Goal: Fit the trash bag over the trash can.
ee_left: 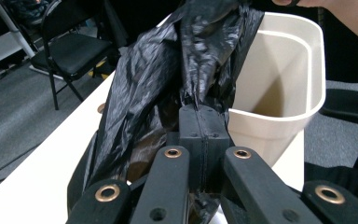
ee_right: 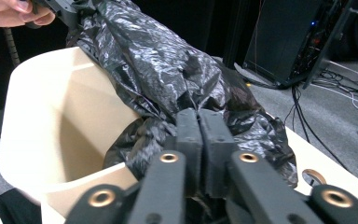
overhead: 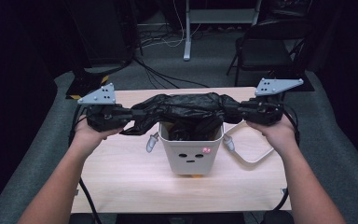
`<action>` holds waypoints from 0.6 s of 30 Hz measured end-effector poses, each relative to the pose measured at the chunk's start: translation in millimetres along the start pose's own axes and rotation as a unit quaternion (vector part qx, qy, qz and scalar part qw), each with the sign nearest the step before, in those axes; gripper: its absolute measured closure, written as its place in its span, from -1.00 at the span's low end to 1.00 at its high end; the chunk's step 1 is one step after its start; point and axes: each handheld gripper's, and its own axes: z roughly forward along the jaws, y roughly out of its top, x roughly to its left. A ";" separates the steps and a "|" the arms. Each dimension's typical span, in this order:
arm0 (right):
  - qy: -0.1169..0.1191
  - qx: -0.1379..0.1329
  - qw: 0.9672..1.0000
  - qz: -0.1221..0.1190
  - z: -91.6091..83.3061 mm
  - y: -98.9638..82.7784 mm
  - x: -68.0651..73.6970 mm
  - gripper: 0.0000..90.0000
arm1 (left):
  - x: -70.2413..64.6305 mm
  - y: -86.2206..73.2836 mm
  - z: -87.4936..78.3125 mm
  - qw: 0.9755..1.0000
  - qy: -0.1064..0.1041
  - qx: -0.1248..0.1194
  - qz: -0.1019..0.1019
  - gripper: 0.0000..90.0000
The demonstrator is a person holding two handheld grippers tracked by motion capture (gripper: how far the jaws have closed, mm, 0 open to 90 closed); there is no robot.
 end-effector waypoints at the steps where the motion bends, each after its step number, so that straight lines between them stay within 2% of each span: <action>1: -0.001 -0.004 1.000 -0.002 -2.1 -2.4 1.1 0.97 | -0.6 -1.2 -0.1 1.000 -0.001 0.000 0.000 0.99; 6: -0.005 -0.012 1.000 -0.002 -9.9 -17.0 3.7 0.99 | -2.8 -11.3 -1.2 1.000 -0.003 -0.001 -0.010 0.99; 7: -0.005 -0.010 1.000 0.005 -10.5 -24.7 3.1 0.99 | -3.3 -13.7 -0.3 1.000 -0.004 0.001 -0.011 0.99; 13: -0.004 -0.007 1.000 0.013 -12.6 -35.0 4.3 1.00 | -7.6 -19.3 0.6 1.000 -0.008 0.000 -0.012 0.99; 16: -0.002 -0.024 1.000 0.007 -19.5 -34.6 7.4 0.97 | -12.2 -16.6 -2.4 1.000 -0.015 -0.006 -0.005 0.99; 18: 0.003 -0.038 0.999 0.009 -24.0 -29.8 9.2 0.82 | -14.7 -13.3 -2.6 1.000 -0.016 -0.008 0.001 0.99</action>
